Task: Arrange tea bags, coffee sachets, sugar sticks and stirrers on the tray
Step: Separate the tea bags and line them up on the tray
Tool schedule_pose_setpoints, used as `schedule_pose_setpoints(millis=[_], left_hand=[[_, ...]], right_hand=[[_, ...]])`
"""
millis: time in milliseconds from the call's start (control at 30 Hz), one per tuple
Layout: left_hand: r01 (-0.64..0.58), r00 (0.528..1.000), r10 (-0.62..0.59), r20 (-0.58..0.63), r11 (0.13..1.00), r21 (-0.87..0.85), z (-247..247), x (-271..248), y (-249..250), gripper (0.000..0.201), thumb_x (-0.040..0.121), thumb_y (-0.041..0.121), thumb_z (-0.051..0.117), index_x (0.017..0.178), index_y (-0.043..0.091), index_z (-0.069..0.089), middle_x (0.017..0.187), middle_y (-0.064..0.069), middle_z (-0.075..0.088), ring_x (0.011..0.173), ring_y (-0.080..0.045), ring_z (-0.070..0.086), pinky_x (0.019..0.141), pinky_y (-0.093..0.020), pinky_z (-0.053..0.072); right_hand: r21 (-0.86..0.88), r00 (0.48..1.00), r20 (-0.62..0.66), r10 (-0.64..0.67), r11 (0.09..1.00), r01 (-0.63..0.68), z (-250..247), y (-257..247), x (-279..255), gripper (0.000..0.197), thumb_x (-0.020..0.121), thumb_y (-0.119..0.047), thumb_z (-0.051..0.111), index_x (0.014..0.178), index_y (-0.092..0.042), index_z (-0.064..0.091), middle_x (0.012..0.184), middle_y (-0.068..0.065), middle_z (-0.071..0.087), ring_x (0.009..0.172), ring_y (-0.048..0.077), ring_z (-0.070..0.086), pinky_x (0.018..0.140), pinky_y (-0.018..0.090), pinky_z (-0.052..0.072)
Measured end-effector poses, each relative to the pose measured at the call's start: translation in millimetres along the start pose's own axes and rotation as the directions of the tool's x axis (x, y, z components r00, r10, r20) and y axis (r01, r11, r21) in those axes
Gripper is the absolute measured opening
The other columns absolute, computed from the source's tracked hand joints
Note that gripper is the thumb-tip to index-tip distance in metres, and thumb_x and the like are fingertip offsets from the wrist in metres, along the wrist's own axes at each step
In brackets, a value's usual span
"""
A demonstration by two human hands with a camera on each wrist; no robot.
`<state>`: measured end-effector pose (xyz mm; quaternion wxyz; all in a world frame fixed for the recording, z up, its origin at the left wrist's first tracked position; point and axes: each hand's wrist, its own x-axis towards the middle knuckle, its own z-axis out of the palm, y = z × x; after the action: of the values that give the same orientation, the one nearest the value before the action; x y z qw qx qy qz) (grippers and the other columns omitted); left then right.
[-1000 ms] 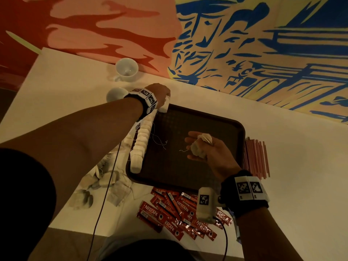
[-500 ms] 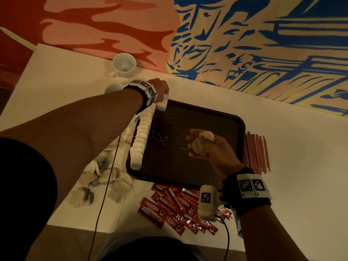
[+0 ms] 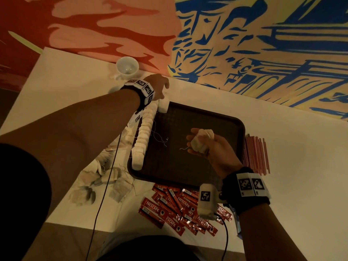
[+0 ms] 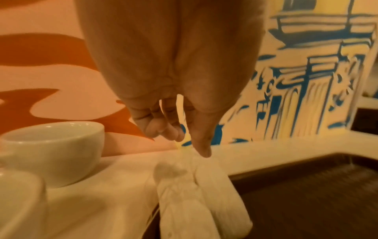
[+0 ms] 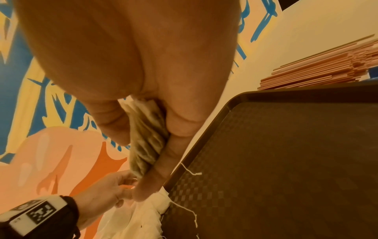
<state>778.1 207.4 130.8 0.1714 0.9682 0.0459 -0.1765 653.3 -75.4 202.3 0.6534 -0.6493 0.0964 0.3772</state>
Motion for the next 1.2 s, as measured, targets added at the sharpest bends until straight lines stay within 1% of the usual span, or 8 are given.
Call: schedule_pose_setpoints(millis=[167, 300, 400, 600, 700, 833, 967, 1200], left_hand=[[0.057, 0.973, -0.104, -0.205, 0.972, -0.226, -28, -43, -6, 0.037, 0.089, 0.019, 0.071, 0.124, 0.014, 0.061, 0.122, -0.007, 0.063, 0.110, -0.025, 0.059, 0.094, -0.034, 0.045], [0.047, 0.929, -0.199, -0.312, 0.900, -0.432, -32, -104, -1, 0.027, 0.092, 0.019, 0.068, 0.118, 0.014, 0.064, 0.110, -0.002, 0.066, 0.092, -0.015, 0.058, 0.085, -0.021, 0.043], [0.042, 0.933, -0.222, -0.282, 0.849, -0.527, -29, -151, 11, 0.022, 0.092, 0.022, 0.068, 0.114, 0.019, 0.066, 0.103, 0.004, 0.068, 0.081, -0.008, 0.059, 0.067, -0.004, 0.038], [0.003, 0.977, -0.151, -0.150, 0.714, -0.700, -22, -233, 58, 0.022, 0.092, 0.024, 0.071, 0.114, 0.022, 0.070, 0.106, 0.004, 0.069, 0.087, 0.001, 0.063, 0.066, 0.000, 0.041], [-0.038, 0.988, -0.087, -0.125, 0.654, -0.755, -18, -264, 85, 0.025, 0.093, 0.025, 0.070, 0.118, 0.020, 0.069, 0.109, 0.003, 0.070, 0.083, 0.007, 0.062, 0.063, -0.005, 0.044], [-0.070, 0.995, -0.011, -0.097, 0.608, -0.791, -15, -290, 112, 0.027, 0.093, 0.028, 0.069, 0.120, 0.023, 0.067, 0.110, 0.004, 0.070, 0.089, 0.001, 0.065, 0.065, -0.021, 0.053], [-0.107, 0.993, 0.025, -0.114, 0.592, -0.799, -14, -304, 133, 0.027, 0.092, 0.030, 0.070, 0.118, 0.022, 0.067, 0.106, 0.002, 0.072, 0.097, -0.010, 0.068, 0.067, -0.023, 0.054], [-0.134, 0.979, -0.049, -0.196, 0.567, -0.813, -11, -321, 166, 0.027, 0.089, 0.019, 0.074, 0.116, 0.017, 0.068, 0.080, 0.010, 0.066, 0.079, -0.008, 0.064, 0.061, -0.023, 0.050]], right_hand=[[0.131, 0.998, 0.053, 0.036, 0.990, -0.043, 0, -5, -5, 0.028, 0.106, -0.012, 0.042, 0.124, -0.004, 0.062, 0.121, 0.018, 0.070, 0.113, 0.031, 0.067, 0.088, 0.037, 0.060], [0.079, 0.993, 0.116, -0.014, 0.997, 0.005, -3, -8, -16, 0.029, 0.106, -0.013, 0.045, 0.128, -0.005, 0.062, 0.125, 0.013, 0.070, 0.116, 0.026, 0.067, 0.092, 0.038, 0.059], [0.020, 0.989, 0.141, -0.047, 0.999, 0.044, -5, -9, -25, 0.027, 0.105, -0.016, 0.049, 0.124, -0.005, 0.065, 0.122, 0.013, 0.071, 0.112, 0.029, 0.069, 0.094, 0.044, 0.058], [0.020, 0.987, 0.127, -0.094, 0.996, 0.092, -3, -15, -51, 0.018, 0.099, -0.015, 0.061, 0.113, -0.005, 0.068, 0.108, 0.013, 0.075, 0.099, 0.029, 0.074, 0.079, 0.037, 0.063], [0.027, 0.990, 0.101, -0.100, 0.995, 0.097, -3, -16, -64, 0.021, 0.096, -0.016, 0.068, 0.113, -0.005, 0.068, 0.112, 0.015, 0.073, 0.099, 0.029, 0.074, 0.075, 0.036, 0.062], [0.013, 0.978, 0.129, -0.163, 0.987, 0.162, -5, -19, -85, 0.023, 0.093, -0.017, 0.071, 0.112, -0.004, 0.071, 0.106, 0.011, 0.076, 0.096, 0.024, 0.075, 0.067, 0.032, 0.061], [-0.016, 0.954, 0.189, -0.231, 0.971, 0.239, -6, -22, -103, 0.018, 0.094, -0.018, 0.070, 0.108, -0.008, 0.074, 0.104, 0.012, 0.077, 0.096, 0.025, 0.074, 0.066, 0.030, 0.060], [-0.004, 0.924, 0.249, -0.290, 0.954, 0.300, -13, -23, -126, 0.021, 0.093, -0.021, 0.069, 0.109, -0.007, 0.073, 0.103, 0.014, 0.077, 0.093, 0.026, 0.074, 0.063, 0.028, 0.058]])
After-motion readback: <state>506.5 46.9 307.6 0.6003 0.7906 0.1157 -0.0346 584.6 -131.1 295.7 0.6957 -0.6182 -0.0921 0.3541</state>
